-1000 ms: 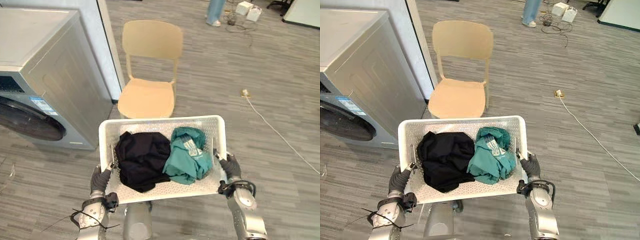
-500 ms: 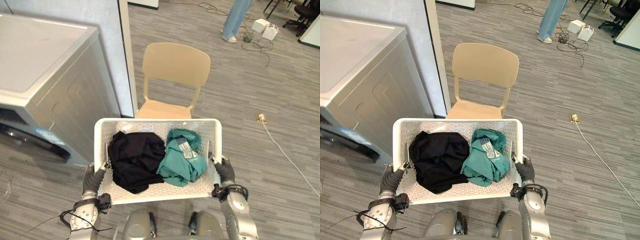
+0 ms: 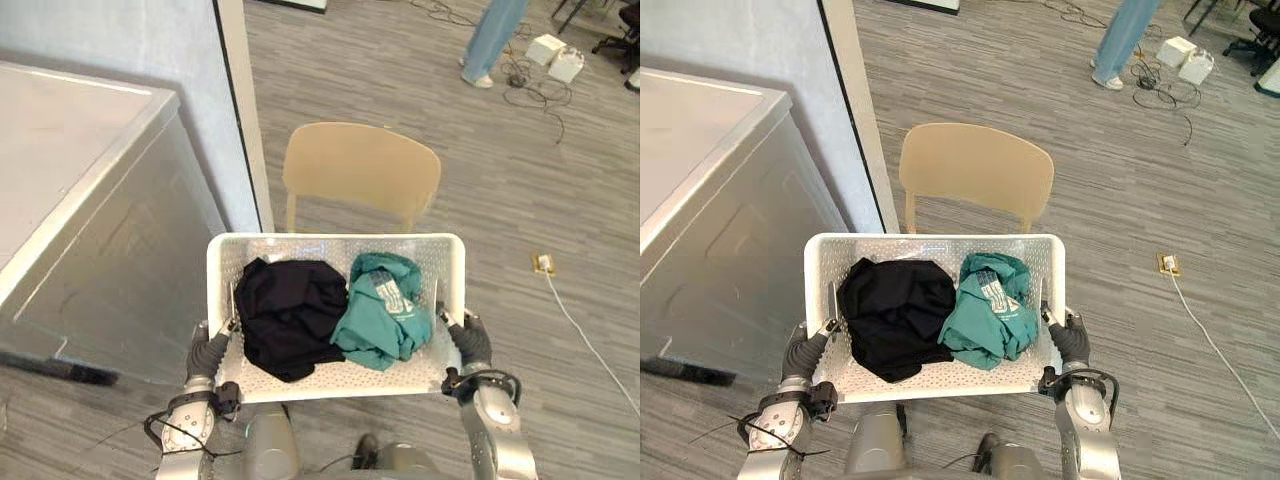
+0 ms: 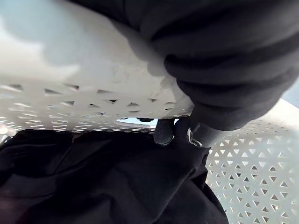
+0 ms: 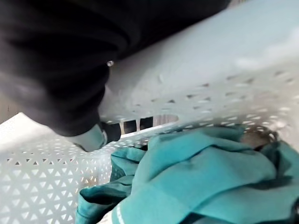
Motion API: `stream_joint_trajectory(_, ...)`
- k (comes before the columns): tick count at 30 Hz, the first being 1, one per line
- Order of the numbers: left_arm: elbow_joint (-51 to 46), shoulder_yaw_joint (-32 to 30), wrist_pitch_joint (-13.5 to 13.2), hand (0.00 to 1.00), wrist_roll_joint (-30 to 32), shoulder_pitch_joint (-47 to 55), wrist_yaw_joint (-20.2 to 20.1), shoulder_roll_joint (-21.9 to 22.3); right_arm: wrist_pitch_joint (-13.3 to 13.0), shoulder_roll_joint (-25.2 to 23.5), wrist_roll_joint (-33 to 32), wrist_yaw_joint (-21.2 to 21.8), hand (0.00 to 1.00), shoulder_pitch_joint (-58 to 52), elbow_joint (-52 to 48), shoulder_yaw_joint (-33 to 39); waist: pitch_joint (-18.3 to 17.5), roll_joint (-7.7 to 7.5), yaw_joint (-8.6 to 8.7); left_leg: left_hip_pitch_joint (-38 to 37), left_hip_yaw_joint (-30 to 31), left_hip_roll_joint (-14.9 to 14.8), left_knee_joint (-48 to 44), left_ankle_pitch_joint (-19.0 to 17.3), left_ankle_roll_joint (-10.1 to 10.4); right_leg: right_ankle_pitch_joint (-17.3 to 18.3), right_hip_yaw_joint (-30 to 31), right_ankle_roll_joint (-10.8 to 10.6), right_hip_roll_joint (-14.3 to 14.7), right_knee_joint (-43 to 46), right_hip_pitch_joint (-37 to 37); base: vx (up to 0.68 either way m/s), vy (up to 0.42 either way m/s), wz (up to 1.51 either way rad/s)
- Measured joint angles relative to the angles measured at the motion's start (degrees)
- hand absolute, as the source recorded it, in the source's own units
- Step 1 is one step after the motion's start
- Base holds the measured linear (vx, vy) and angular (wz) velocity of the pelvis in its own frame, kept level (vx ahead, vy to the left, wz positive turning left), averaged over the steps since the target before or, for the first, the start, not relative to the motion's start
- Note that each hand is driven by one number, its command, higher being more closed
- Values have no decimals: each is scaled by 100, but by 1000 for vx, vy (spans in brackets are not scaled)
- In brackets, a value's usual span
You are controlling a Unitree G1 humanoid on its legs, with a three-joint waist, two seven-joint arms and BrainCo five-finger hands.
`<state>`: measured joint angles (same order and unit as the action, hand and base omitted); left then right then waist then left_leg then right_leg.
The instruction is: Pick up the laundry basket with both hands and put the clothes into the washing machine.
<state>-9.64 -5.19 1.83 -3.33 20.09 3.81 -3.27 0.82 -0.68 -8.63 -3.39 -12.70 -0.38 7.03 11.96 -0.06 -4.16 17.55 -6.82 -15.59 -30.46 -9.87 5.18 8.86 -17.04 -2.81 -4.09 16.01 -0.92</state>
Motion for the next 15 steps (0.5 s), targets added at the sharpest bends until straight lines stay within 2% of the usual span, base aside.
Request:
stream_joint_trajectory(1, 148, 2, 13, 100, -1, -105, 1, -157, 11, -133, 19, -3, 100, -60, 20, 29, -23, -97, 31, -1, -69, 160, -7, -9, -16, -43, 26, -80, -187, -2, -46, 246, 227, -27)
stream_joint_trajectory(5, 288, 2, 0, 100, -71, -434, 16, -285, 16, -227, 30, -5, 100, 118, 38, 113, 223, -158, 14, 59, -364, 291, -164, -132, -228, -164, 223, -241, -411, 4, -277, 121, 170, -26)
stream_joint_trajectory(7, 443, 4, -8, 100, -111, -681, 40, -343, 22, -223, 35, -20, 100, 292, 125, 153, 360, -165, 24, 165, -438, 290, -190, -168, -290, -166, 321, -240, -419, 5, -424, 34, 79, -25)
stream_joint_trajectory(12, 887, 59, -6, 100, -173, -1564, 89, -423, 18, -225, 39, -205, 100, 758, 125, 372, 1184, -190, 76, 604, -454, 158, -290, -176, -287, -167, 427, -242, -314, 310, -1049, -66, -34, -25)
stream_joint_trajectory(15, 1345, 64, -2, 100, -169, -2105, 139, -421, 29, -122, 96, -346, 100, 1070, 227, 434, 1425, -200, 191, 1099, -397, 116, -388, -176, -288, -165, 452, -243, -288, 475, -1592, -136, -15, -19)
